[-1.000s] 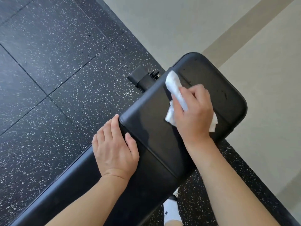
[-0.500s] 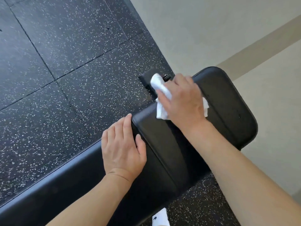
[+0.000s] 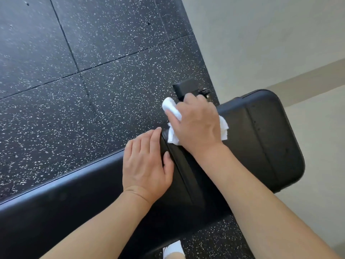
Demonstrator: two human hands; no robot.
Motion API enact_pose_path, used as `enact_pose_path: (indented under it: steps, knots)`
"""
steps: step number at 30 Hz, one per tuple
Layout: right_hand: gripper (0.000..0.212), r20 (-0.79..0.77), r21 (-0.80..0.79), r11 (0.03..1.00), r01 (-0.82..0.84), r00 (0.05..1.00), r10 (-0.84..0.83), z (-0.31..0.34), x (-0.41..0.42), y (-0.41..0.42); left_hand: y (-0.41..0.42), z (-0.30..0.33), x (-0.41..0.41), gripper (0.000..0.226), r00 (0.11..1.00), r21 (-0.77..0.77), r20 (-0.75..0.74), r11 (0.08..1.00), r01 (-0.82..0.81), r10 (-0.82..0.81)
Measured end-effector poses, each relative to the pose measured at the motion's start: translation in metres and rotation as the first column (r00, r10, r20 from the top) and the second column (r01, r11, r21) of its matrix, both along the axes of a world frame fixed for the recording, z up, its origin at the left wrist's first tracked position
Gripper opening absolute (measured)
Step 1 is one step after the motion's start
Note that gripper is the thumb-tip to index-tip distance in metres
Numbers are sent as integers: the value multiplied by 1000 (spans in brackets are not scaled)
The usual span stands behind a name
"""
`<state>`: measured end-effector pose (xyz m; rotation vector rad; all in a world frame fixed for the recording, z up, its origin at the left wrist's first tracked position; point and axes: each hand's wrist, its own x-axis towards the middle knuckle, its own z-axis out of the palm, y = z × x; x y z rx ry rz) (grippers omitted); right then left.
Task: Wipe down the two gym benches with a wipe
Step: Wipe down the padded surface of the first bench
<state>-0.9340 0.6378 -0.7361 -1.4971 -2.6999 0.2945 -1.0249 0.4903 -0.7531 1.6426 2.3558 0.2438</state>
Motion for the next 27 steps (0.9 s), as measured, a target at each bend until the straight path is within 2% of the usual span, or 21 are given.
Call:
enact_pose_path:
  steps: [1,3,4,6,8,10,14,16,19,22,24,26,27]
  knots:
    - [29,32,39,999,-6,999,4,-1,19,13,0,0,0,61,1000,-3,-8,1000,-4,4]
    - [25,14,110,987,115,993,-118,0,60,41,0,0,1,62,1000,-4,-16,1000,-10,10]
    - [29,-21,111,973,201,980,-200,2,76,50,-1,0,1,62,1000,-5,-18,1000,-11,11]
    - [37,16,85,962,260,965,-262,3,84,54,-1,1,1,62,1000,-10,-21,1000,-10,9]
    - [36,5,69,968,240,971,-241,4,70,36,0,2,2,62,1000,-21,-13,1000,-10,10]
    - [32,-114,42,974,221,970,-215,6,45,3,0,4,2,62,1000,-26,-12,1000,-10,10]
    - [25,-230,32,999,22,973,-14,2,14,-64,3,3,1,50,1000,-19,-8,1000,6,-6]
    - [25,-263,82,995,-49,962,69,0,29,-74,1,2,1,43,1000,-22,-7,1000,2,-2]
    - [28,-238,164,984,-72,965,111,-1,86,-64,0,4,1,59,1000,-43,20,999,4,-3]
    - [27,-255,170,967,190,956,-144,-3,143,-44,0,5,1,64,1000,-44,11,999,16,-16]
    - [25,-266,130,902,412,891,-368,-3,149,-46,-1,5,1,64,1000,-31,9,999,25,-25]
    - [24,-272,115,843,526,833,-482,-2,129,-60,-1,6,2,65,999,-36,12,999,39,-39]
    - [25,-274,104,840,533,827,-491,-3,113,-71,-1,6,2,65,999,-43,8,998,49,-48]
